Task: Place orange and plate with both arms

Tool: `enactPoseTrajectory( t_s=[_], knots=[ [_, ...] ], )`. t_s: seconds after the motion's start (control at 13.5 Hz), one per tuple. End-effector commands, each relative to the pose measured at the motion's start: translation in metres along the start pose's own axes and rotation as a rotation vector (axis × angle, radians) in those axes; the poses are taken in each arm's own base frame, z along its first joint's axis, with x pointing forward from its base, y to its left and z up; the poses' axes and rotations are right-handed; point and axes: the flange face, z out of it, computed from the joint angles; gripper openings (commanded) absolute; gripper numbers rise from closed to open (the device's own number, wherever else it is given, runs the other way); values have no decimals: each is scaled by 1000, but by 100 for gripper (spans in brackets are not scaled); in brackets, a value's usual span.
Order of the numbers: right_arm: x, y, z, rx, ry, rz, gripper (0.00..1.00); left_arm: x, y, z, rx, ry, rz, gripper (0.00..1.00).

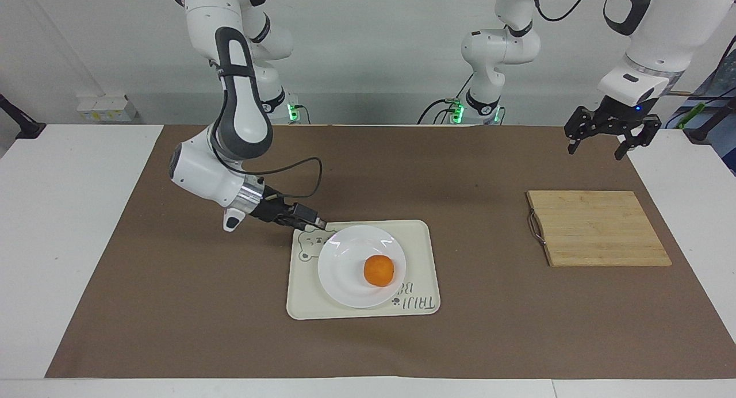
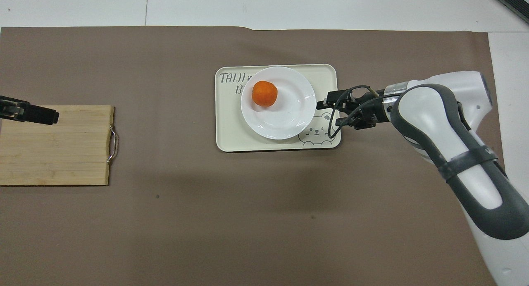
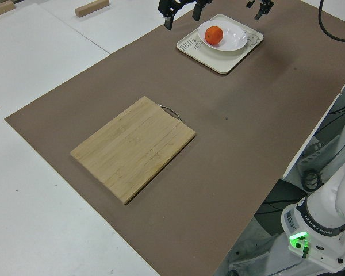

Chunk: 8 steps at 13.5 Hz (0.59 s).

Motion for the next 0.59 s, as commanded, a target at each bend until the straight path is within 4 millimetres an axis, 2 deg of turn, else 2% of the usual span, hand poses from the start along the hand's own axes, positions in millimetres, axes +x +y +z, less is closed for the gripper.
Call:
enactPoseTrajectory(
  t_s=[0.0,0.07,0.3,0.52],
  knots=[
    [-15,-17,-39,-141,53,-53,100,2,2,-3,1,-5,-1,100],
    [-20,-20,-52,-220,68,-109,100,1,2,-2,1,-6,-1,100],
    [-27,-24,-110,-512,89,-261,100,2,4,-2,0,-4,2,100],
    [-34,-15,-193,-716,152,-314,100,2,4,-3,1,0,2,100]
  ],
)
